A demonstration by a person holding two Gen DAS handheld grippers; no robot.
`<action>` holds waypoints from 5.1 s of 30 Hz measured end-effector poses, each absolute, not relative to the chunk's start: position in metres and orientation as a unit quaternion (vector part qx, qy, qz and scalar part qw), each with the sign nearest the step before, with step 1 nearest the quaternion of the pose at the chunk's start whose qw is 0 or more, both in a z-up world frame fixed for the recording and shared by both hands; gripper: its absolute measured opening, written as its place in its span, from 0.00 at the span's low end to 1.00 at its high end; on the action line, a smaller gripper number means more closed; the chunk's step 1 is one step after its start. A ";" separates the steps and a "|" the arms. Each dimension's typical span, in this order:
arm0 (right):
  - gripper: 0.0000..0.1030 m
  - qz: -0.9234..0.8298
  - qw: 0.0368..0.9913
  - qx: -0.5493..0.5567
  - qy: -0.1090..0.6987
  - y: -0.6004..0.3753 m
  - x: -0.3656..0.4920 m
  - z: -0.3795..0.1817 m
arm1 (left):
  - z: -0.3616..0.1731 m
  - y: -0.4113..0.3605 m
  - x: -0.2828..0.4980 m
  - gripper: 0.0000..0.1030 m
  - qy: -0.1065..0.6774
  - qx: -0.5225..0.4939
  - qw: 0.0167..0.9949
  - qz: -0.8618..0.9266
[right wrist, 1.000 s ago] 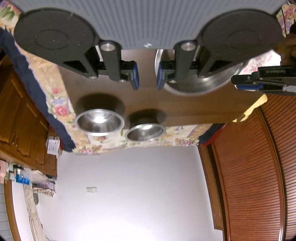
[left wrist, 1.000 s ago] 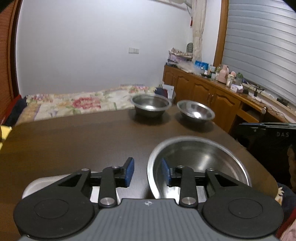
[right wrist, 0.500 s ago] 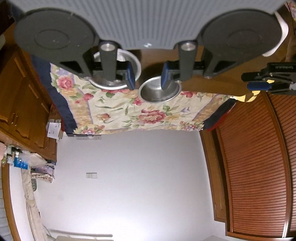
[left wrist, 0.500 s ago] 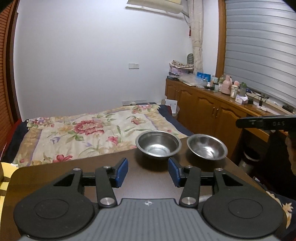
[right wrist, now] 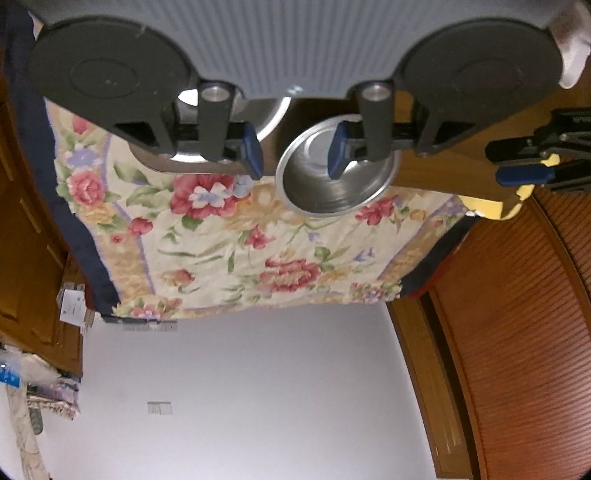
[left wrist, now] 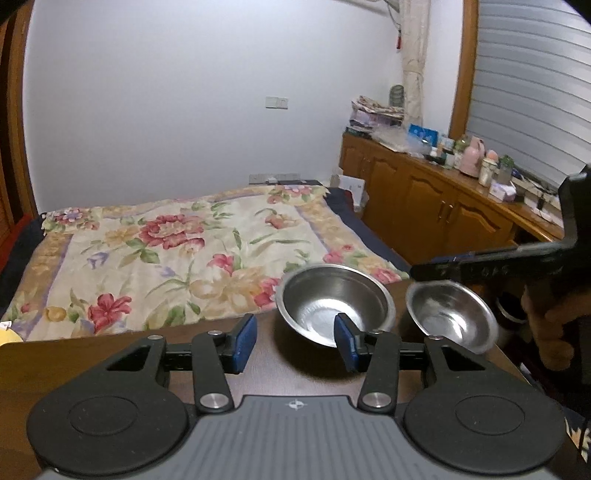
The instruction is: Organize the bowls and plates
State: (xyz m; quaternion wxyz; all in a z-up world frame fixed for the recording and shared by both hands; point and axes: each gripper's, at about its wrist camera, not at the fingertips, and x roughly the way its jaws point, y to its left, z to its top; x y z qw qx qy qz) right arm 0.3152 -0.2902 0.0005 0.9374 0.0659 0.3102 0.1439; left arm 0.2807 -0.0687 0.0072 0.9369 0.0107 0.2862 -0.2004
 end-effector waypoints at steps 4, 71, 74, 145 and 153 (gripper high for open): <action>0.39 0.150 0.932 0.059 0.325 -0.285 0.334 -0.008 | 0.003 -0.072 0.297 0.44 0.288 0.004 0.937 -0.200; 0.18 0.196 0.909 0.081 0.357 -0.249 0.284 0.026 | 0.026 -0.054 0.264 0.17 0.326 -0.041 0.918 -0.222; 0.18 0.196 0.910 0.078 0.356 -0.245 0.271 0.029 | 0.028 -0.049 0.251 0.17 0.326 -0.045 0.916 -0.229; 0.18 0.184 0.927 -0.022 0.326 -0.223 0.109 -0.029 | -0.048 -0.056 0.097 0.18 0.312 0.082 0.912 -0.252; 0.17 0.185 0.927 -0.052 0.321 -0.223 0.112 -0.027 | -0.052 -0.064 0.095 0.17 0.302 0.107 0.916 -0.243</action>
